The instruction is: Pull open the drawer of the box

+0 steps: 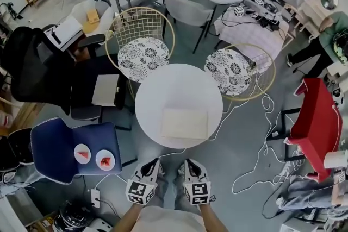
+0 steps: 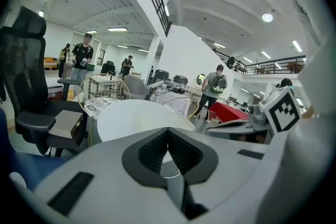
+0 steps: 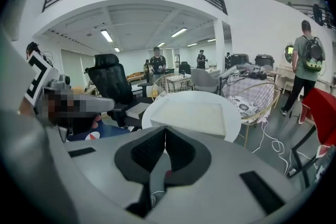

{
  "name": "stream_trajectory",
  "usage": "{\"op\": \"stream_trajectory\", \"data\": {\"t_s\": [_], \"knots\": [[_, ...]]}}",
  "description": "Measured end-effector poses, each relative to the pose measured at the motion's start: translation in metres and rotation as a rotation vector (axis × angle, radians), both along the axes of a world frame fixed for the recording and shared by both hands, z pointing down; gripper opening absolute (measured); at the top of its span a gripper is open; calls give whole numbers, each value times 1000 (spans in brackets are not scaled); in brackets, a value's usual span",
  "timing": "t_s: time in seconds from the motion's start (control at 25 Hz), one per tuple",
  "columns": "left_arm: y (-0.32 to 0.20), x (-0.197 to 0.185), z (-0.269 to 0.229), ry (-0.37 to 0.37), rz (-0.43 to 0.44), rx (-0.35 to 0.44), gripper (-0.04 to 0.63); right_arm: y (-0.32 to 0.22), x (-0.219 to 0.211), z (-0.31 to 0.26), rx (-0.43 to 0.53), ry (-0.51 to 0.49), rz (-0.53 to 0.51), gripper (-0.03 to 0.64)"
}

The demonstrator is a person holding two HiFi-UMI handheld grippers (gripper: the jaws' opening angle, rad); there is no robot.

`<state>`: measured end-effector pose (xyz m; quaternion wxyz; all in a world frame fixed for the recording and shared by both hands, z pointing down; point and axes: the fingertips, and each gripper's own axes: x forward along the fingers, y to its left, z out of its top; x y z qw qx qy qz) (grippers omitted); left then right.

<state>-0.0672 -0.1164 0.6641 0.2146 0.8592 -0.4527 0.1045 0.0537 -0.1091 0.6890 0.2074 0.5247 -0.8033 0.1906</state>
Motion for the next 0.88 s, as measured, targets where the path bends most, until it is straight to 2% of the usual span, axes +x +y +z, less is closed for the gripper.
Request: {"op": "stream_trajectory", "data": {"t_s": [0.24,0.64,0.68,0.72,0.88], "knots": [[11,4,32,5,17,-64,12,24,-7,37,-90,-8,0,15],[5,11,47,16,29,-91,12,17,-9,69,-155,-36,15,18],[3,12,45,13,32,-87,12,13,-10,71,-159,-39,9,49],[0,13,42,10,37,-80,12,8,-11,72,-160,-40,3,111],[-8,17,32,12,45,-57,12,-20,-9,83,-178,-22,27,129]]}}
